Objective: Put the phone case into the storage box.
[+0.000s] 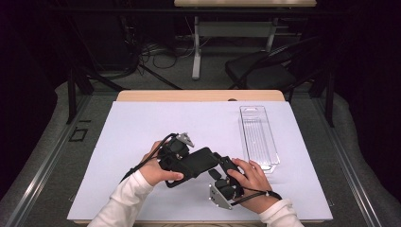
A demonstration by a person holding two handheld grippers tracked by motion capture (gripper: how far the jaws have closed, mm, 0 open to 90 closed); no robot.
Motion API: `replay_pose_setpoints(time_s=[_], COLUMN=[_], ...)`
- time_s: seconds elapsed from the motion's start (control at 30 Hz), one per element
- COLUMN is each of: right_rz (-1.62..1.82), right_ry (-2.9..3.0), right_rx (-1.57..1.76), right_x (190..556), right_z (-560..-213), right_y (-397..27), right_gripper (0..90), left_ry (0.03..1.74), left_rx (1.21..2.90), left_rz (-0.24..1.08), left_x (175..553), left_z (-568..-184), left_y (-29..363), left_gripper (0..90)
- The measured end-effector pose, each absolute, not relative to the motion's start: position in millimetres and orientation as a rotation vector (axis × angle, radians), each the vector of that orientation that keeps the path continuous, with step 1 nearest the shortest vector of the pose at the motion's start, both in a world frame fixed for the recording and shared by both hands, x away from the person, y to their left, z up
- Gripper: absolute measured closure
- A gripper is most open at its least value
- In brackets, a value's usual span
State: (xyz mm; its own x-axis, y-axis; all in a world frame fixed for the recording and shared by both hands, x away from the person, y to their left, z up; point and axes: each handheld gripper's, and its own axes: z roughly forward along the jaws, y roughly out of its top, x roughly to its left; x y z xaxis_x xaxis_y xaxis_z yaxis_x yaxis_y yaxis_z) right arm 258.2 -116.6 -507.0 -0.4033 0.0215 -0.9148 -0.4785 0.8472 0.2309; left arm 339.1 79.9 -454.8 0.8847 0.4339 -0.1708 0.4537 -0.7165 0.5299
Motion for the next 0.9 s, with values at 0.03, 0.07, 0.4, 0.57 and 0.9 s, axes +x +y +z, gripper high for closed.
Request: replay_pose_setpoints(time_s=[0.03, 0.07, 0.4, 0.57, 0.9], right_rz=[0.565, 0.564, 0.546, 0.527, 0.514], right_ry=[1.921, 1.923, 1.908, 1.892, 1.866], right_rx=[-0.34, -0.337, -0.363, -0.365, -0.37], right_x=[258.2, 258.0, 259.4, 260.8, 261.4], right_z=[-507.5, -508.0, -513.5, -515.2, -518.3], right_y=[-116.5, -116.2, -114.2, -113.8, -112.5], right_gripper=[33.0, 33.4, 38.6, 41.4, 47.5], left_ry=[0.635, 0.631, 0.607, 0.595, 0.589], left_rx=[2.467, 2.472, 2.471, 2.472, 2.469], left_rz=[-0.046, -0.05, -0.066, -0.074, -0.087], left_x=[338.4, 338.0, 332.8, 330.0, 328.0], left_z=[-455.0, -454.8, -454.3, -453.7, -452.5], left_y=[79.0, 78.3, 72.9, 70.4, 69.0], left_gripper=[14.8, 14.8, 14.8, 14.8, 14.8])
